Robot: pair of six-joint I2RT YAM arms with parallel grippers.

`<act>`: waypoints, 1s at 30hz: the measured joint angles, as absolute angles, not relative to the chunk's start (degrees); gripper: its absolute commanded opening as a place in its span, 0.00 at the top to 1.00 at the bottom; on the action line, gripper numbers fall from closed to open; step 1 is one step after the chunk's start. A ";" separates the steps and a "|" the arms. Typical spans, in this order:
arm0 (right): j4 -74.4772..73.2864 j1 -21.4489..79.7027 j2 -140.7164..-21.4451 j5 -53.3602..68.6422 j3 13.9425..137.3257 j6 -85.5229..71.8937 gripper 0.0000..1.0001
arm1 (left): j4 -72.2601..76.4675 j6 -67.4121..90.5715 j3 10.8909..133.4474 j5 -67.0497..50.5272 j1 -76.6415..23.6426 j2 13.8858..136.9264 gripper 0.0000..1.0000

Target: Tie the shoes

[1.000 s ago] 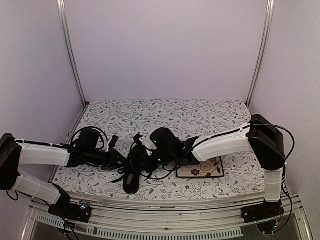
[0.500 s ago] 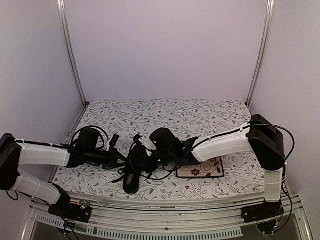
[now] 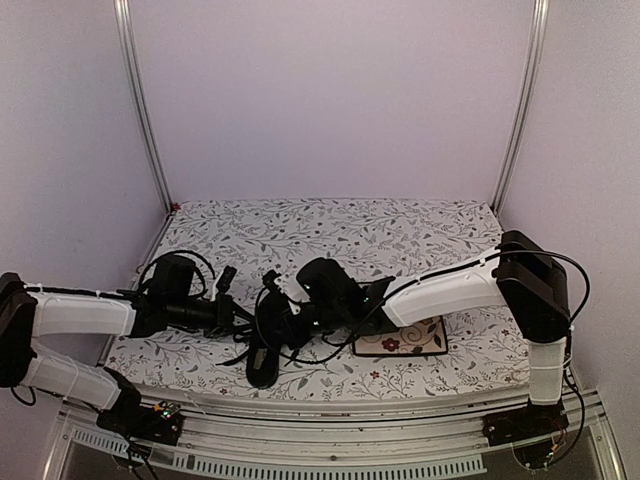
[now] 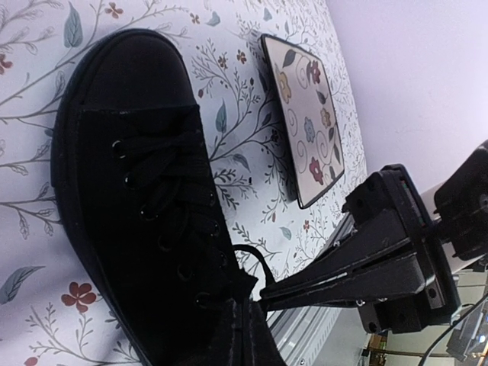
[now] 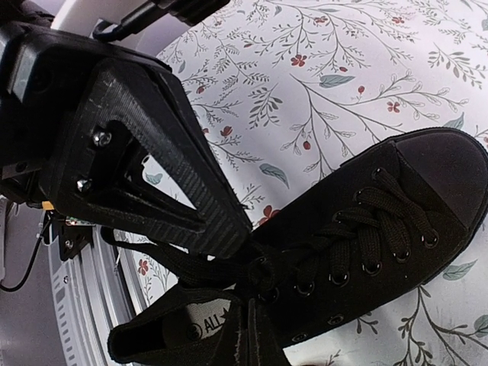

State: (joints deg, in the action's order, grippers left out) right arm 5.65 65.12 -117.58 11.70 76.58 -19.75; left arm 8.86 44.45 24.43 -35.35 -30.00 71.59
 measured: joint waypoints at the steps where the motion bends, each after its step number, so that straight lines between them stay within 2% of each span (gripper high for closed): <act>1: 5.63 65.14 -117.58 11.70 76.66 -19.75 0.98 | 8.91 44.45 24.36 -35.35 -30.00 71.59 1.00; 30: 6.44 66.00 -121.30 12.08 80.42 -19.77 0.98 | 9.19 44.86 23.40 -35.14 -30.00 70.37 1.00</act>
State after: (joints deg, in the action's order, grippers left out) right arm 6.44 66.00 -121.30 12.08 80.42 -19.77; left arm 9.19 44.86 23.40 -35.14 -30.00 70.37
